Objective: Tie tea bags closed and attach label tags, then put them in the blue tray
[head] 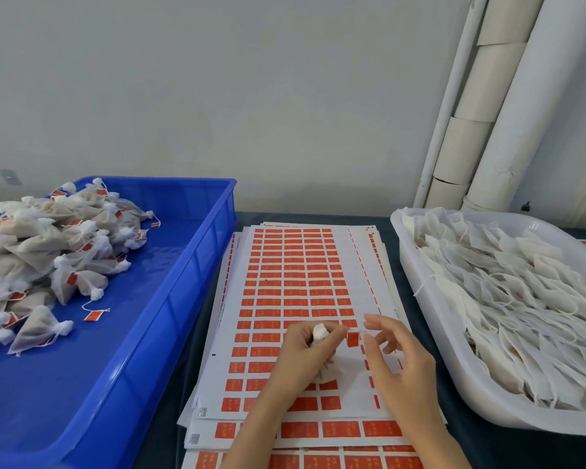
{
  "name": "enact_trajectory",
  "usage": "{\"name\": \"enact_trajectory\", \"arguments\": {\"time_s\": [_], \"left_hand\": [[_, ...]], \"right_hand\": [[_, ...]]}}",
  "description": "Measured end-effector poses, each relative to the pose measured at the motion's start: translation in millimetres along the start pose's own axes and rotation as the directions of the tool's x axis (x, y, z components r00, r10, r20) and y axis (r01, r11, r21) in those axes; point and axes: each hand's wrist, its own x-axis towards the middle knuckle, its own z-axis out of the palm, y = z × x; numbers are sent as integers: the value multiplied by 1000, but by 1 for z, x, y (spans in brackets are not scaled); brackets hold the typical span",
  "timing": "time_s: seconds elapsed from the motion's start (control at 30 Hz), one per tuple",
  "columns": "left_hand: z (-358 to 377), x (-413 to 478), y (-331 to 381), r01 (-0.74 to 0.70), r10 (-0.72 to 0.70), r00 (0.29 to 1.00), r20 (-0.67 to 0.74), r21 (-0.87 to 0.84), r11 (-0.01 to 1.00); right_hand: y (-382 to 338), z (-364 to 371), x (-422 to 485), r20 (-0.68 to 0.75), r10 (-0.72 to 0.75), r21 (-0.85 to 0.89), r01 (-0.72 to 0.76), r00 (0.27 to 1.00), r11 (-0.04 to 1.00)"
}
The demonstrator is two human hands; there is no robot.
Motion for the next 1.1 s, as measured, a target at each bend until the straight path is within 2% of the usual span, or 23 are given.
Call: {"name": "enact_trajectory", "arguments": {"time_s": [0.1, 0.3, 0.6, 0.7, 0.77, 0.93, 1.0, 1.1], "left_hand": [[1, 0, 1, -37, 36, 998, 42, 18, 999], [3, -1, -2, -101, 97, 994, 41, 108, 989], [4, 1, -7, -139, 134, 990, 39, 186, 973], [3, 1, -7, -137, 132, 991, 38, 198, 971], [1, 0, -8, -108, 106, 994, 19, 185, 977], [-3, -3, 2, 20, -19, 998, -67, 2, 1000], [-2, -9, 8, 15, -17, 995, -96, -14, 1000], [-1, -24, 20, -45, 49, 990, -130, 36, 998]], "right_hand": [[-1, 1, 0, 58, 17, -17, -16, 998, 1000], [5, -1, 1, 59, 80, -17, -79, 995, 997], [9, 5, 0, 108, 31, -83, -22, 994, 996], [12, 5, 1, 97, 69, -87, -61, 993, 994], [13, 4, 1, 79, 101, -78, -95, 992, 992], [6, 2, 2, 101, 126, -13, -125, 987, 992], [2, 1, 4, 130, 165, 31, -171, 978, 985], [-16, 5, 6, 269, 174, 108, -209, 947, 972]]}}
